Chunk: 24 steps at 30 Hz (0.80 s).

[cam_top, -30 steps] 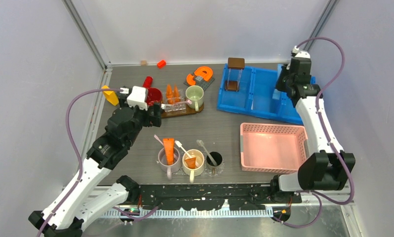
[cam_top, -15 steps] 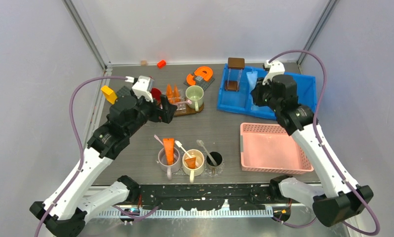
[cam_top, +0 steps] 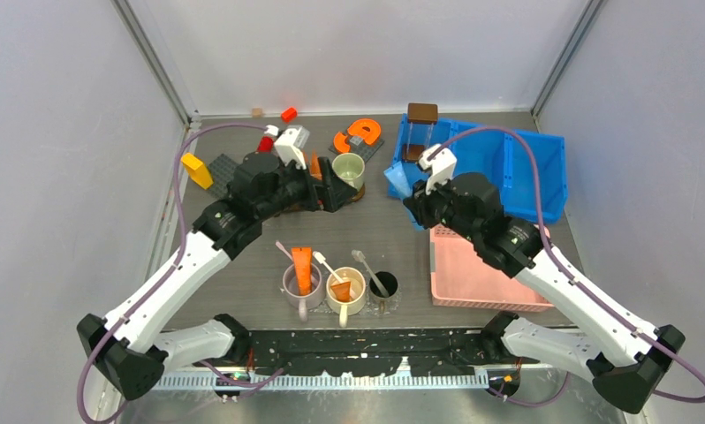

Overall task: Prepare toiletry sets of a toothbrush and toothpaste on the tray
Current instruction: Pick up the toothpaste from the storage box.

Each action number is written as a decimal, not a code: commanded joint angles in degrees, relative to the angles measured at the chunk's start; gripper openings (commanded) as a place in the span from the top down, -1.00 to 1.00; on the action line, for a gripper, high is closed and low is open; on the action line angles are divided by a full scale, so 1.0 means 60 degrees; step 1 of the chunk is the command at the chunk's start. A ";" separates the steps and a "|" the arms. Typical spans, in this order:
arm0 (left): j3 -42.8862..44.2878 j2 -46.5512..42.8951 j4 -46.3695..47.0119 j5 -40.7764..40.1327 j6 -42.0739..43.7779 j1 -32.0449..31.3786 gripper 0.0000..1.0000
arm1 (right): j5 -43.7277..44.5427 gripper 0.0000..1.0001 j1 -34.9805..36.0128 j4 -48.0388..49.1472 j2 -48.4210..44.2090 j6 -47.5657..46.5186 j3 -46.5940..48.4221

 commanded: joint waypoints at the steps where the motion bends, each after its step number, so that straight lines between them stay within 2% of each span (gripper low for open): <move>1: 0.0707 0.0499 0.1349 0.0251 -0.0613 -0.0664 -0.78 | 0.0645 0.61 0.0953 0.0953 -0.0213 -0.0616 -0.0071; 5: 0.0831 0.0909 0.1712 -0.0074 -0.0732 -0.1090 -0.76 | 0.0887 0.62 0.1733 0.1062 -0.0263 -0.0803 -0.0184; 12: 0.0484 0.1145 0.2364 -0.0563 -0.1367 -0.1428 -0.46 | 0.1199 0.62 0.2539 0.1095 -0.0386 -0.0918 -0.0238; 24: 0.0337 0.1596 0.2294 -0.0647 -0.1636 -0.1962 -0.03 | 0.1671 0.62 0.2849 0.1221 -0.0872 -0.0950 -0.0572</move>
